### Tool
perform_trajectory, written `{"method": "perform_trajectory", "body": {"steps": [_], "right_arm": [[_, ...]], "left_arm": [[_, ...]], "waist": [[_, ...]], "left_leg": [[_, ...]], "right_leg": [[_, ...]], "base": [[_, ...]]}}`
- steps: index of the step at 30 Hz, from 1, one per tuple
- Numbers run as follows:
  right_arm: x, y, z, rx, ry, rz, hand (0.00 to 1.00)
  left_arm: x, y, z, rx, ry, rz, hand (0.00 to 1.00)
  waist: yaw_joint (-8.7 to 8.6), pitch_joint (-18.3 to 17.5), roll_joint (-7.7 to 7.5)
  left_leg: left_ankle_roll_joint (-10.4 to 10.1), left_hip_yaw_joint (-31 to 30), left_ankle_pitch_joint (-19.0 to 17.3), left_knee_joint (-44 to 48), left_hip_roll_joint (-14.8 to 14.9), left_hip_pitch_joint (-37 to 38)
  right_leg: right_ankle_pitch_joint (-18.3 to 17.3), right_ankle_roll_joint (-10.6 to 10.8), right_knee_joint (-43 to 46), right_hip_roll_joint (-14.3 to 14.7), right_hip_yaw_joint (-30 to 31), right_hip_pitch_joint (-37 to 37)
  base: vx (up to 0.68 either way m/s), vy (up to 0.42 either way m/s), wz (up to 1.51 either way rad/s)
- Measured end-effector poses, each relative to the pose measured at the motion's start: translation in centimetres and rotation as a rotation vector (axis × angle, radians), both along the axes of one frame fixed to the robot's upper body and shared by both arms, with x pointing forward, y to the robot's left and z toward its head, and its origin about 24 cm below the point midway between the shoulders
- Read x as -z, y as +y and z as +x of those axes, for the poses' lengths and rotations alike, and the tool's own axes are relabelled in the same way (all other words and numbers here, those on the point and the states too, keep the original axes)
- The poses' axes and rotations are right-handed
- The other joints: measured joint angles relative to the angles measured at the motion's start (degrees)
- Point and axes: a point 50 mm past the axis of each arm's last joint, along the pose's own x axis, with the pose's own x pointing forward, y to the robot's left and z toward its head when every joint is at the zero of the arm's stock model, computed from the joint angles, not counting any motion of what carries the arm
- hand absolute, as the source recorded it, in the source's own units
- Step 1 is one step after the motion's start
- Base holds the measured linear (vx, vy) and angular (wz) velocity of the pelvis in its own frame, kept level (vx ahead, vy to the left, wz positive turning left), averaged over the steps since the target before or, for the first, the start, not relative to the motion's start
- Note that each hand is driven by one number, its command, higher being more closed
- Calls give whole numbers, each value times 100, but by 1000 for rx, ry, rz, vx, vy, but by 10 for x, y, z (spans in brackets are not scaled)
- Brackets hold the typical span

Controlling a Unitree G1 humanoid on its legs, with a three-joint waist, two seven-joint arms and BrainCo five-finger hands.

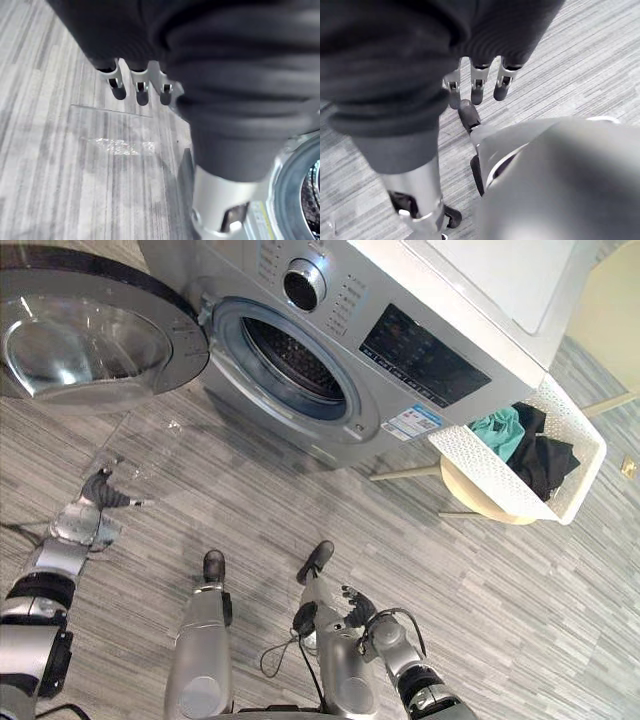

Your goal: Pick up the laundry basket with both hands and put the clothes into the washing machine.

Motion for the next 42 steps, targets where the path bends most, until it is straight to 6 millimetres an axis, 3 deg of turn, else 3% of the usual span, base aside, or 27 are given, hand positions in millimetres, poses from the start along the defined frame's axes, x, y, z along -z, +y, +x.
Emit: {"method": "perform_trajectory", "body": {"steps": [2, 4, 5, 7, 8, 9, 12, 13, 15, 17, 22, 25, 26, 32, 38, 40, 42], "right_arm": [[2, -5, -3, 37, 3, 1, 0], [4, -16, -10, 120, -2, -9, 0], [4, -20, -13, 142, -5, -16, 0], [11, -42, -30, 218, 16, -77, 0], [13, -47, -36, 230, 30, -94, 0], [17, -57, -47, 248, 57, -122, 0], [27, -72, -74, 323, 133, -155, 0], [31, -74, -83, 349, 162, -157, 0], [39, -76, -105, 405, 234, -158, 0], [47, -74, -126, 456, 306, -150, 0], [51, -69, -139, 500, 355, -131, 0], [52, -70, -141, 504, 363, -131, 0], [53, -72, -142, 513, 380, -132, 0], [53, -73, -143, 526, 379, -126, 0], [52, -79, -147, 739, 362, -8, 0], [51, -84, -150, 855, 343, 47, 0], [48, -94, -144, 928, 299, 74, 0]], "left_arm": [[29, -3, -21, -40, 45, -66, 0], [73, -18, -53, -97, 127, -166, 0], [86, -25, -63, -114, 152, -197, 0], [136, -62, -109, -176, 268, -345, 0], [146, -72, -120, -188, 297, -380, 0], [162, -88, -141, -214, 351, -441, 0], [191, -116, -193, -309, 484, -538, 0], [197, -122, -206, -348, 515, -564, 0], [203, -127, -226, -434, 544, -593, 0], [206, -126, -240, -534, 544, -631, 0], [209, -125, -258, -667, 547, -690, 0], [210, -126, -260, -680, 552, -699, 0], [211, -131, -262, -711, 539, -738, 0], [211, -131, -262, -712, 539, -739, 0], [212, -134, -263, -745, 522, -772, 0], [212, -136, -261, -758, 508, -793, 0], [213, -144, -254, -755, 494, -824, 0]], "waist": [[15, -1, 11], [21, -63, 133], [15, -95, 195], [-12, -475, 558], [-13, -574, 660], [-23, -797, 879], [-139, -1278, 1257], [-143, -1402, 1315], [-133, -1594, 1383], [-132, -1754, 1336], [-136, -1884, 1246], [-141, -1912, 1278], [-303, -1982, 1453], [-304, -1973, 1465], [-340, -1982, 1513], [-464, -2002, 1611], [-426, -1884, 1820]], "left_leg": [[-6, 100, 0, -122, 34, 240], [-60, 260, -34, -249, 97, 555], [-69, 287, -41, -280, 104, 658], [-104, 385, -66, -444, 84, 1011], [-107, 403, -67, -514, 80, 1127], [-122, 414, -77, -644, 75, 1348], [-132, 419, -81, -1020, 55, 1984], [-132, 430, -81, -1119, 42, 2140], [-131, 422, -80, -1269, 16, 2371], [-129, 408, -81, -1365, -33, 2564], [-120, 393, -75, -1508, -176, 2898], [-118, 380, -74, -1535, -265, 2989], [-39, 232, -55, -1733, -389, 3103], [-39, 256, -57, -1750, -391, 3101], [-33, 416, -59, -1826, -393, 3042], [33, 455, -261, -1415, -350, 2838], [88, 550, -584, -635, -243, 2528]], "right_leg": [[-164, -9, -1, 24, 26, 144], [-241, 11, 2, 83, 94, 350], [-248, 1, 4, 92, 111, 419], [-288, -13, 10, 121, 148, 631], [-294, -6, 11, 129, 155, 706], [-309, -9, 11, 148, 164, 856], [-469, 81, 10, 182, 179, 1312], [-507, 111, 8, 183, 183, 1421], [-559, 169, 0, 174, 163, 1641], [-595, 220, -25, 131, 132, 1814], [-587, 254, -28, 42, 116, 2046], [-564, 293, -31, -36, 105, 2177], [-603, 420, -36, -139, -5, 2265], [-607, 425, -36, -139, 34, 2246], [-611, 432, -26, -162, 122, 2056], [-608, 455, 20, -217, 120, 1978], [-622, 443, 299, -213, 275, 1788]], "base": [[-7, 55, -17], [29, 39, -24], [68, 50, -20], [105, 71, -16], [138, 82, -13], [152, 79, -8], [164, 85, -2], [165, 116, 6], [80, 91, 9], [42, 82, 10], [28, 85, 5], [-10, 72, 4], [-30, 30, 2], [0, 0, -1], [3, 2, -12], [54, 44, -5], [-11, 66, -47]]}}
